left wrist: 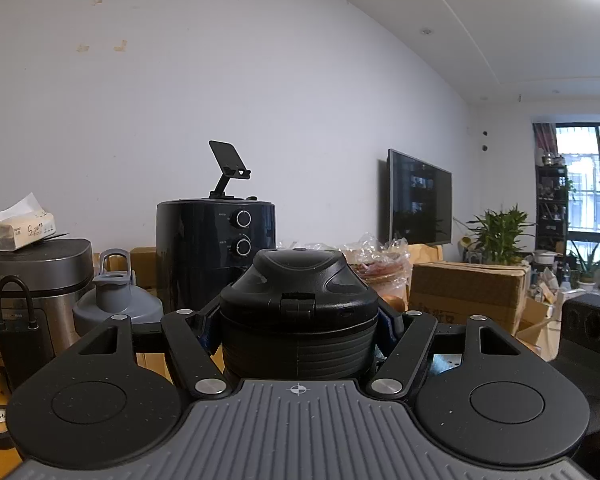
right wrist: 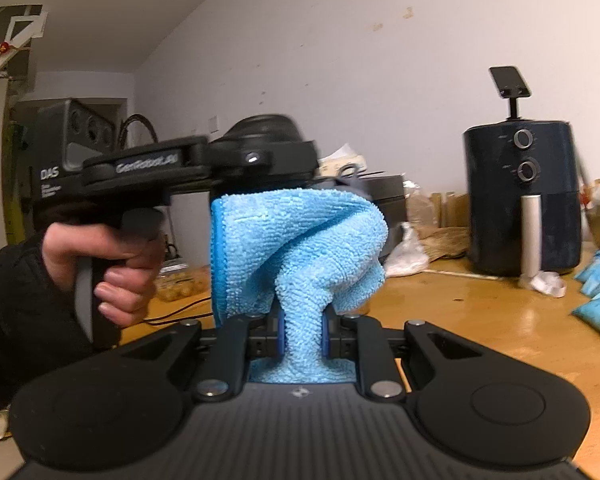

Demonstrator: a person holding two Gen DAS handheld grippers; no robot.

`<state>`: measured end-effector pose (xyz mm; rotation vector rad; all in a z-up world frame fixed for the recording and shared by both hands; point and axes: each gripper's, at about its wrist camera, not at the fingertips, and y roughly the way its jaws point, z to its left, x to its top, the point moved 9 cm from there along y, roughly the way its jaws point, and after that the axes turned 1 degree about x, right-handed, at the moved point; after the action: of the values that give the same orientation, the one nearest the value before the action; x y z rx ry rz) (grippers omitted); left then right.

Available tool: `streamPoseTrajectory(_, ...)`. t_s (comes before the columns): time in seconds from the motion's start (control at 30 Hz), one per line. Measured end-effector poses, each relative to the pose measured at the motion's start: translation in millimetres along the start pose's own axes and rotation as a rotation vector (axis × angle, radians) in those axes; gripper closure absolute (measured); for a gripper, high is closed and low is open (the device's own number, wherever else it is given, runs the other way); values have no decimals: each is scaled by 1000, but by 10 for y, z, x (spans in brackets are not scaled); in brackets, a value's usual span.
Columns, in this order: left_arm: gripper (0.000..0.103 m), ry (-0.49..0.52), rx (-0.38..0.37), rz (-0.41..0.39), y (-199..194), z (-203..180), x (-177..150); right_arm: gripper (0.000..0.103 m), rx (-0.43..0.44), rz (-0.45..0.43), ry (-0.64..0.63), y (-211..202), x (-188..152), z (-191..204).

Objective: Clean container
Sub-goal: 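Rub the blue towel along the bottle body with the right gripper while the left holds it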

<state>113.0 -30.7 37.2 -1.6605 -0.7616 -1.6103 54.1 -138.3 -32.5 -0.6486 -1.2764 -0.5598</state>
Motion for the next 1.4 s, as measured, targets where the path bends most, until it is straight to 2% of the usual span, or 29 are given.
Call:
streamPoseTrajectory(0.4,35,3,4,7,-4,-1,-46,90,3,-4,-27,27,40,77)
streamPoseTrajectory(0.83,35,-2,7,21,7,-3,-28,92,-4,-90,-71,-39,352,126)
streamPoseTrajectory(0.97,35,-9,7,23,9,16,-26,92,4,-93,-82,-23,383,129)
streamPoseTrajectory(1.2,35,5,4,20,11,-19,-32,93,5,-67,-78,-7,279,89)
streamPoseTrajectory(1.4,35,4,4,16,6,-28,-54,93,2,-5,-49,72,-1,16)
